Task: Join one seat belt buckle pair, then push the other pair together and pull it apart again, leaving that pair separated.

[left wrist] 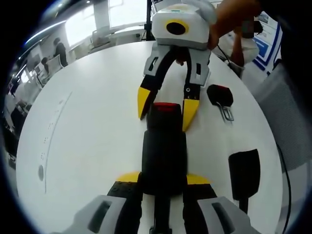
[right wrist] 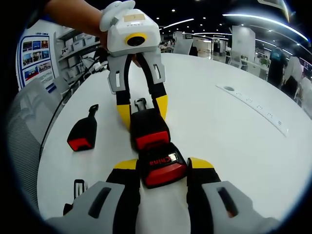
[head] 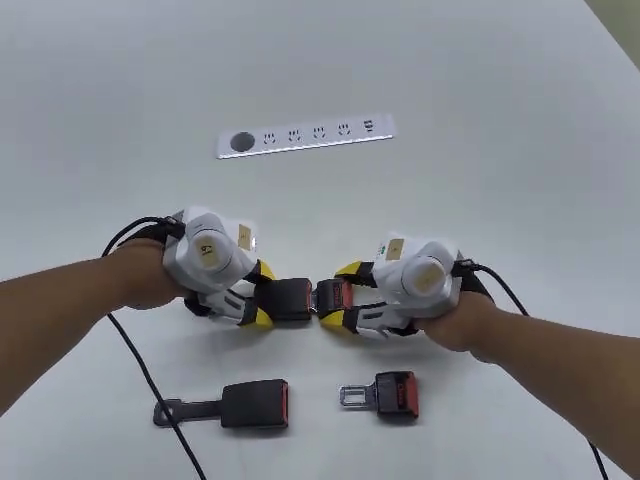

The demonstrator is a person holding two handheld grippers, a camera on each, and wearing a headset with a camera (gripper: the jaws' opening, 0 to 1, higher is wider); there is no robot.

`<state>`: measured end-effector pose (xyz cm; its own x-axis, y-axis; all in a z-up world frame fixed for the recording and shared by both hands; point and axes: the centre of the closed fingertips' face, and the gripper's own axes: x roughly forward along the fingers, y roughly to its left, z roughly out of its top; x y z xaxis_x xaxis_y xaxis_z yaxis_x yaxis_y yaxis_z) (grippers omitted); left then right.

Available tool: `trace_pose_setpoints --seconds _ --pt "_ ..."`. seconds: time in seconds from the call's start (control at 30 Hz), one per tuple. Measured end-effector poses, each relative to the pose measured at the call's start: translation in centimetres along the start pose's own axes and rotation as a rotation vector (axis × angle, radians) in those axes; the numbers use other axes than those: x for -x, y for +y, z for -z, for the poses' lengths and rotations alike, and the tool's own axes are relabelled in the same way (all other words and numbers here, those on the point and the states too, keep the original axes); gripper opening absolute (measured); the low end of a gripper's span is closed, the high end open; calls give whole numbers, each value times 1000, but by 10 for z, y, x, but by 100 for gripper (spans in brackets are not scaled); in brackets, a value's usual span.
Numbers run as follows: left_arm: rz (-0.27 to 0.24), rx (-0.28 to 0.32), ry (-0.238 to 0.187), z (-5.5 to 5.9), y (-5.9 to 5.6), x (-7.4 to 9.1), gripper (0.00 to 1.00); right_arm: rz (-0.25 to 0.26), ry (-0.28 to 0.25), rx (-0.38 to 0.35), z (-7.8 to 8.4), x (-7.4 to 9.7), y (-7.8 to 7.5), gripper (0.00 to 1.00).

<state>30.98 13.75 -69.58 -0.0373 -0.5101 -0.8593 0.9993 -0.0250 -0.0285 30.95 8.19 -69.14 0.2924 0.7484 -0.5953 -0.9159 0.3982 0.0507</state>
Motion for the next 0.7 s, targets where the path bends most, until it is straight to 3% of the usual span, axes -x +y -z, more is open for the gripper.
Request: trace_pose_setpoints --seconds 0.4,0.7 --pt "-2 3 10 0 -3 0 32 15 5 -6 2 3 0 35" --pt "-1 7 5 0 -4 2 32 -6 15 23 3 3 -1 35"
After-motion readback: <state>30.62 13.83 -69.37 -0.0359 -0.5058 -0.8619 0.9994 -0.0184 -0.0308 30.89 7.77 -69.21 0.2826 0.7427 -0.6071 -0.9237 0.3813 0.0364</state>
